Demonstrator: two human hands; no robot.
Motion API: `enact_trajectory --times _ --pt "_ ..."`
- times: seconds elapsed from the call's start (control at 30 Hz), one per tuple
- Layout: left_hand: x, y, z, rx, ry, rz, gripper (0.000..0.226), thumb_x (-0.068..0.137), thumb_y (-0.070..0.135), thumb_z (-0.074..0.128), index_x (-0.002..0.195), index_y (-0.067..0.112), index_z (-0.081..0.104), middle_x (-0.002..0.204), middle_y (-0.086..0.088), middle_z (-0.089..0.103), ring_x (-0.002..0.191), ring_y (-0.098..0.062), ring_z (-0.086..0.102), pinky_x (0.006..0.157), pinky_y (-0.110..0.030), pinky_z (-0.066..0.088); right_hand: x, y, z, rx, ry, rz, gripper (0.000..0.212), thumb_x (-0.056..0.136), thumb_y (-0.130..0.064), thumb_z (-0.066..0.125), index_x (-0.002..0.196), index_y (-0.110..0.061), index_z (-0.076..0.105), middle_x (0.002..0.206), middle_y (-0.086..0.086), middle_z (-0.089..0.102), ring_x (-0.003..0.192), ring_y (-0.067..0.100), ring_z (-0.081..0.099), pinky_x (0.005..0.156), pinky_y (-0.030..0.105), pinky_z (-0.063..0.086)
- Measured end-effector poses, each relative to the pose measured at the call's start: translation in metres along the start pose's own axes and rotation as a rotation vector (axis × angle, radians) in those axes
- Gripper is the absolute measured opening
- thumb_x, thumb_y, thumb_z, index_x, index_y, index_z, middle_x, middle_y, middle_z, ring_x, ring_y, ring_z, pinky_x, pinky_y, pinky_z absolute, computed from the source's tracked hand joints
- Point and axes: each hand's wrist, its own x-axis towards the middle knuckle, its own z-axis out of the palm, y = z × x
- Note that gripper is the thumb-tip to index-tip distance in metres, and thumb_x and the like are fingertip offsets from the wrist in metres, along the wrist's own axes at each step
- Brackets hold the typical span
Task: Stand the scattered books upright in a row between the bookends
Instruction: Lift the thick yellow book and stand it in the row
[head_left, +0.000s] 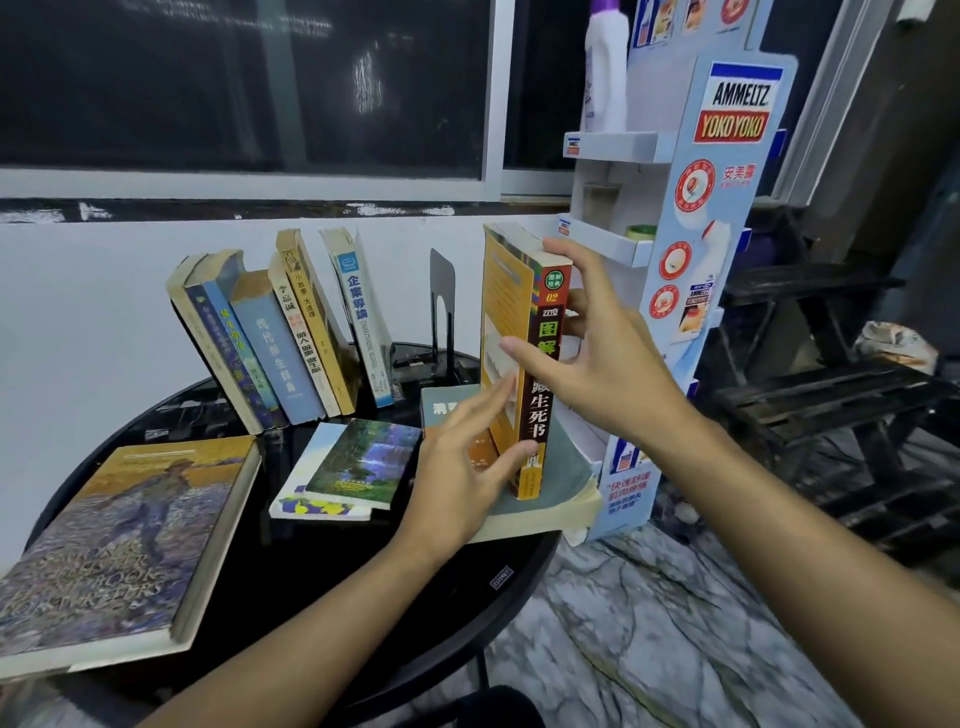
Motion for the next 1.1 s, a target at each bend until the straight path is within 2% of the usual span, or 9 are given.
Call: enact_trajectory --times 0.13,0.27,0.4,0.53,0.7,0.8,0.9,1.0,1.1 --pt "-0.001 0.001 0.001 -0.001 0.011 -0.023 0.07 0.087 0.027 0.077 0.15 0.031 0.046 0.147 0.017 0.053 0.136 0.0 0.048 0.116 -0.038 0.04 0.004 -0.004 0.013 -0.026 0.121 0.011 0.071 0.091 -0.032 0.075 0.144 -0.039 0.028 0.125 -0.007 0.066 0.107 0.013 0.067 0.086 0.037 0.061" --pt "-0.001 0.003 -0.001 -0.004 0.012 -0.035 0.069 0.086 0.027 0.078 0.148 0.032 0.048 0.145 0.019 0.054 0.134 -0.001 0.05 0.114 -0.039 0.043 0.004 -0.009 0.019 -0.044 0.165 -0.018 0.063 0.095 -0.019 0.069 0.145 -0.031 0.033 0.119 -0.003 0.069 0.096 0.007 0.069 0.078 0.013 0.057" --pt "0.001 0.004 -0.015 0.031 -0.027 -0.015 0.066 0.089 0.029 0.076 0.148 0.034 0.048 0.143 0.021 0.055 0.133 0.0 0.05 0.107 -0.038 0.05 0.007 -0.013 0.02 -0.059 0.193 -0.035 0.058 0.095 -0.016 0.068 0.143 -0.025 0.037 0.117 -0.003 0.07 0.096 0.007 0.068 0.079 0.016 0.057" --pt "0.01 0.005 -0.043 0.044 -0.001 -0.014 0.06 0.091 0.022 0.074 0.146 0.031 0.052 0.137 0.019 0.056 0.127 0.003 0.052 0.089 -0.028 0.06 0.012 -0.022 0.016 -0.044 0.228 -0.047 0.054 0.095 -0.018 0.069 0.139 -0.024 0.039 0.114 -0.012 0.068 0.099 0.004 0.068 0.082 0.021 0.059" --pt "0.037 -0.009 -0.101 0.337 0.123 -0.019 0.057 0.093 0.033 0.07 0.146 0.032 0.05 0.138 0.014 0.056 0.127 0.0 0.05 0.106 -0.037 0.051 0.02 -0.044 0.016 -0.014 0.188 -0.082 0.054 0.094 -0.018 0.071 0.138 -0.025 0.04 0.11 -0.02 0.061 0.091 -0.005 0.065 0.075 0.006 0.053" --pt "0.052 -0.017 -0.137 0.525 0.172 -0.014 0.055 0.095 0.034 0.068 0.146 0.028 0.049 0.145 0.007 0.053 0.135 -0.012 0.045 0.115 -0.041 0.039 0.024 -0.054 0.02 0.007 0.181 -0.104 0.053 0.093 -0.018 0.072 0.136 -0.025 0.041 0.103 -0.022 0.062 0.091 -0.007 0.065 0.074 0.009 0.055" --pt "0.069 -0.025 -0.17 0.706 0.21 0.029 0.058 0.093 0.033 0.07 0.147 0.025 0.049 0.144 0.002 0.054 0.135 -0.019 0.045 0.113 -0.044 0.039 0.027 -0.06 0.027 0.02 0.158 -0.113 0.052 0.093 -0.019 0.071 0.135 -0.027 0.041 0.1 -0.024 0.063 0.096 -0.001 0.067 0.076 0.016 0.058" --pt "0.086 -0.034 -0.199 0.922 0.183 0.065 0.063 0.09 0.038 0.07 0.147 0.026 0.046 0.146 0.002 0.051 0.137 -0.023 0.043 0.108 -0.056 0.041 0.029 -0.065 0.035 0.039 0.124 -0.109 0.052 0.093 -0.02 0.072 0.135 -0.027 0.041 0.095 -0.029 0.061 0.098 -0.007 0.065 0.075 0.01 0.055" --pt "0.102 -0.039 -0.219 1.086 0.166 0.055 0.067 0.088 0.044 0.07 0.149 0.03 0.044 0.151 0.003 0.047 0.142 -0.023 0.037 0.114 -0.055 0.03 0.031 -0.068 0.043 0.044 0.104 -0.103 0.053 0.093 -0.02 0.072 0.135 -0.027 0.041 0.096 -0.029 0.06 0.094 -0.01 0.064 0.074 0.007 0.053"
